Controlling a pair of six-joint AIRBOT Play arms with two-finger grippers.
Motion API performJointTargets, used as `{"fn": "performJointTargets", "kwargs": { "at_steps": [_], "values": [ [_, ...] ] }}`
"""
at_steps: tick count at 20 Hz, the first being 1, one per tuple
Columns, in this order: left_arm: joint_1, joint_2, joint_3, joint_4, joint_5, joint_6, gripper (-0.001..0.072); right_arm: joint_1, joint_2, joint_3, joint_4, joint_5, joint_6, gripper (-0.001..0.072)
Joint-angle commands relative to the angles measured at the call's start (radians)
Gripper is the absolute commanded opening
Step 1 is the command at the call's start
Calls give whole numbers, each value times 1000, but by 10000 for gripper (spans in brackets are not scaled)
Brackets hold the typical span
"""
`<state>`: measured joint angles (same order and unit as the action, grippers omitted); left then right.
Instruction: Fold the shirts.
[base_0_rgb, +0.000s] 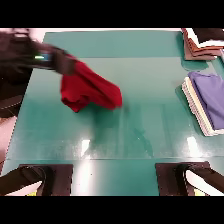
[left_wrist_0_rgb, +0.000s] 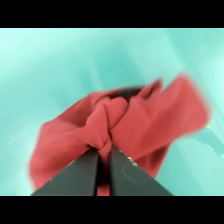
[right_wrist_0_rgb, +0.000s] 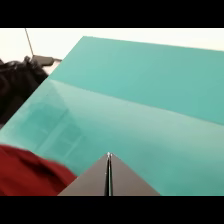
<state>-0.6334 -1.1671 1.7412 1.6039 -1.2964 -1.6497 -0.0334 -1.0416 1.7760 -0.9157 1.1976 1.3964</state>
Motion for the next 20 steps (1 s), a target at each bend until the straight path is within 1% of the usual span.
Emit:
{"fn": "performJointTargets", "kwargs": {
  "at_steps": [1, 2, 3, 4, 5, 7, 11, 13, 15, 17, 19, 20],
  "values": [
    [-190, -221, 98, -126, 139, 98, 29, -50, 1, 39, 0, 56, 13, 18],
    [-223, -280, 110, -188, 182, 143, 30, -57, 0, 38, 0, 71, 13, 18],
    [-240, -327, 125, -234, 207, 170, 66, -57, 0, 37, 0, 81, 14, 18],
    [-242, -365, 145, -259, 221, 165, 362, -57, 0, 37, -1, 85, 14, 18],
    [-230, -387, 162, -261, 225, 159, 520, -57, 1, 37, -1, 86, 14, 18],
    [-161, -382, 176, -261, 211, 156, 517, -57, 0, 37, 0, 87, 14, 18],
    [119, -387, 196, -264, 53, 70, 518, -56, 1, 37, 0, 90, 14, 18],
    [252, -388, 140, -292, 4, 58, 518, -56, 0, 37, 0, 99, 14, 18],
    [348, -388, 34, -311, 10, 61, 518, -56, 0, 37, 0, 99, 14, 18],
    [394, -388, -104, -320, 40, 61, 518, -56, 0, 37, 0, 101, 14, 18],
    [394, -388, -258, -346, 126, 63, 518, -56, 0, 36, 0, 101, 14, 18],
    [388, -388, -326, -383, 182, 83, 518, -56, 0, 36, 0, 101, 14, 18]
  ]
}}
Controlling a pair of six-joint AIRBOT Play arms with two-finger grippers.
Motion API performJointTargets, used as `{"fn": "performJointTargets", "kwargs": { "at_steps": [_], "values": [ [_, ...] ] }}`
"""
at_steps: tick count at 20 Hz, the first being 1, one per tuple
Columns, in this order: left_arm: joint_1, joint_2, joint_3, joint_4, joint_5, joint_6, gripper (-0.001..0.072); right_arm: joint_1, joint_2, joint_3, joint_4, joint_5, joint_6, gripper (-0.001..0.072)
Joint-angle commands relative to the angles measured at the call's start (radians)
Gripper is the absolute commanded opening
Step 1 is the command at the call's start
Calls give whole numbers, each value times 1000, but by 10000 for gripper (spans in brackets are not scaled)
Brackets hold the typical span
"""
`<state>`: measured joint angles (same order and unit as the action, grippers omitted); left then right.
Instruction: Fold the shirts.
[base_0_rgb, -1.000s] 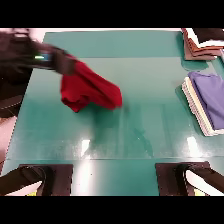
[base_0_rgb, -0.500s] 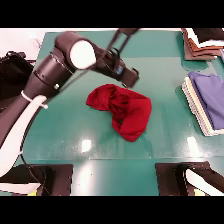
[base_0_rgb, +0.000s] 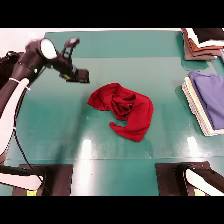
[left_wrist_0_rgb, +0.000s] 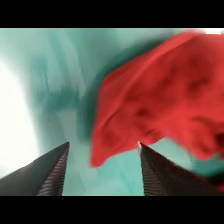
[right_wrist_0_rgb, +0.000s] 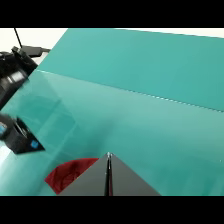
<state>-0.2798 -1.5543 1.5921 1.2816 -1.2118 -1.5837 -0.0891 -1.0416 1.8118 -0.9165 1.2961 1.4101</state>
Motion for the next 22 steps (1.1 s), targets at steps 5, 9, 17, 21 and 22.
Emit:
{"fn": "performJointTargets", "kwargs": {
  "at_steps": [5, 9, 17, 21, 22],
  "values": [
    [-20, -11, -320, -196, 278, 100, 517, 0, 0, 0, 0, 25, 0, 18],
    [-38, -37, -319, -179, 287, 92, 364, -2, 5, -25, -3, 88, 6, 18],
    [6, -34, -235, -137, 205, 101, 30, -2, 119, -771, -185, 110, 79, 393],
    [6, -34, -225, -137, 203, 100, 30, 34, 54, -1151, -78, -39, 84, 498],
    [6, -34, -225, -137, 200, 101, 30, 49, 31, -1205, -32, -98, 80, 496]
  ]
}}
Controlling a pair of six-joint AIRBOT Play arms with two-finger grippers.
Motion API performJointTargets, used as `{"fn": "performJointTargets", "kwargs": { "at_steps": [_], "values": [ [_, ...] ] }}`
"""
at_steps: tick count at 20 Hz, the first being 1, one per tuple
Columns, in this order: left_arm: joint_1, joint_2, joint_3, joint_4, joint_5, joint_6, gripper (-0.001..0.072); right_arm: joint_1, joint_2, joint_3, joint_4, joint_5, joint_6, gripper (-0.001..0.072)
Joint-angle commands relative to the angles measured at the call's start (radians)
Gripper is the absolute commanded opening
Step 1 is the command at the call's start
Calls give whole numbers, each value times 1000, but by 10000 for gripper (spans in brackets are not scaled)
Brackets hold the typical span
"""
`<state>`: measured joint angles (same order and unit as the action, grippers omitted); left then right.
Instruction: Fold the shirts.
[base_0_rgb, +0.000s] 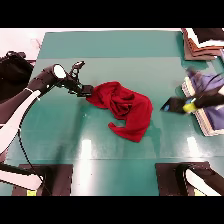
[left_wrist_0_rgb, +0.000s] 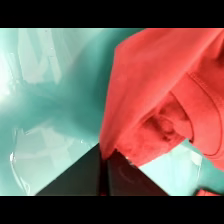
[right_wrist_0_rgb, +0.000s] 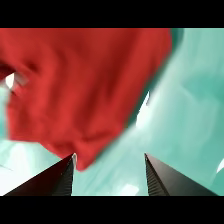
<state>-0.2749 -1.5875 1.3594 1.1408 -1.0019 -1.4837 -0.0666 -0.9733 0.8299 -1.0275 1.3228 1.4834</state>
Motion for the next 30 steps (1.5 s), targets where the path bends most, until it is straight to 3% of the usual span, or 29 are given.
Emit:
{"fn": "performJointTargets", "kwargs": {
  "at_steps": [1, 6, 8, 9, 10, 11, 15, 21, 25, 30],
  "values": [
    [1, -1, 8, 4, -14, 1, 30, 44, -64, -260, 122, -175, -6, 484],
    [1, -1, 8, 4, -14, 0, 30, 171, -227, -287, 274, -335, -67, 466],
    [1, -1, 8, 4, -17, 1, 30, 202, -263, -287, 313, -401, -83, 313],
    [2, 0, 8, 5, -17, 1, 30, 210, -263, -287, 313, -429, -83, 164],
    [2, 3, 8, 11, -14, 1, 30, 208, -249, -287, 312, -449, -93, 60],
    [2, 15, 10, 25, -4, 1, 30, 195, -215, -287, 310, -466, -106, 17],
    [49, 112, 117, 91, 5, 0, 30, 40, -7, -156, 176, -377, -105, 16],
    [121, 397, 403, 165, 3, 31, 29, -212, 230, 343, 51, -126, -106, 16],
    [121, 608, 535, 158, -18, 45, 29, -307, 265, 651, 42, 22, -106, 16],
    [121, 798, 624, 159, -8, 52, 28, -356, 220, 872, 37, 199, -101, 16]
  ]
}}
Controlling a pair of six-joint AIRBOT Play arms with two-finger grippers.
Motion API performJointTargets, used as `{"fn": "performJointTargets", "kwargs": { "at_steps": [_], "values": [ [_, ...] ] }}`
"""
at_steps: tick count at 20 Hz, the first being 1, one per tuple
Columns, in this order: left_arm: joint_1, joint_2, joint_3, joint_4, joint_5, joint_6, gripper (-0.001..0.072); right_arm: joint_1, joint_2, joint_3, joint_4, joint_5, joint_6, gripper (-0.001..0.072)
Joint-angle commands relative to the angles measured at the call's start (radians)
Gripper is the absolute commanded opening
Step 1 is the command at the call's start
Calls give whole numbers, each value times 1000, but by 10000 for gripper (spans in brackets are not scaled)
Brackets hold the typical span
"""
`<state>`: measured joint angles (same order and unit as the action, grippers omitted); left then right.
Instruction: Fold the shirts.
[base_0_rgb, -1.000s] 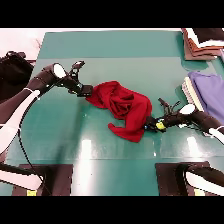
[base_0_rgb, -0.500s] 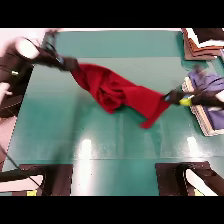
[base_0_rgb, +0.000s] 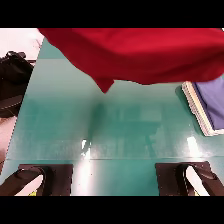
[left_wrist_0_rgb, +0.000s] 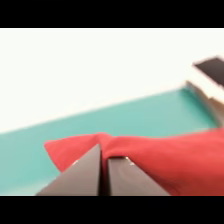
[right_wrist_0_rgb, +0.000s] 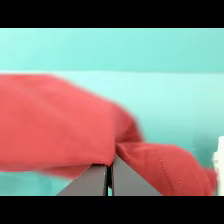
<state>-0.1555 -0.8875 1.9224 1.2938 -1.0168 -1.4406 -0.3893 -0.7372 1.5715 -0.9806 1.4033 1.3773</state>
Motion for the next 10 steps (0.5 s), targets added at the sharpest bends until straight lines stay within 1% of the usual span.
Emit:
{"fn": "performJointTargets", "kwargs": {
  "at_steps": [1, 3, 5, 6, 10],
  "values": [
    [2, 101, 90, 9, 6, 11, 28, -34, -29, 157, -16, 144, 19, 16],
    [2, 93, 106, 14, 18, 39, 28, -32, -58, 180, -16, 188, 46, 16],
    [2, 34, 106, 37, -17, 39, 28, -32, -90, 150, -16, 227, 91, 16],
    [2, -13, 106, 41, -56, 39, 28, -32, -103, 108, -16, 234, 116, 16],
    [2, -300, 104, 42, -285, 36, 29, -30, -163, -153, -18, 229, 145, 15]
  ]
}}
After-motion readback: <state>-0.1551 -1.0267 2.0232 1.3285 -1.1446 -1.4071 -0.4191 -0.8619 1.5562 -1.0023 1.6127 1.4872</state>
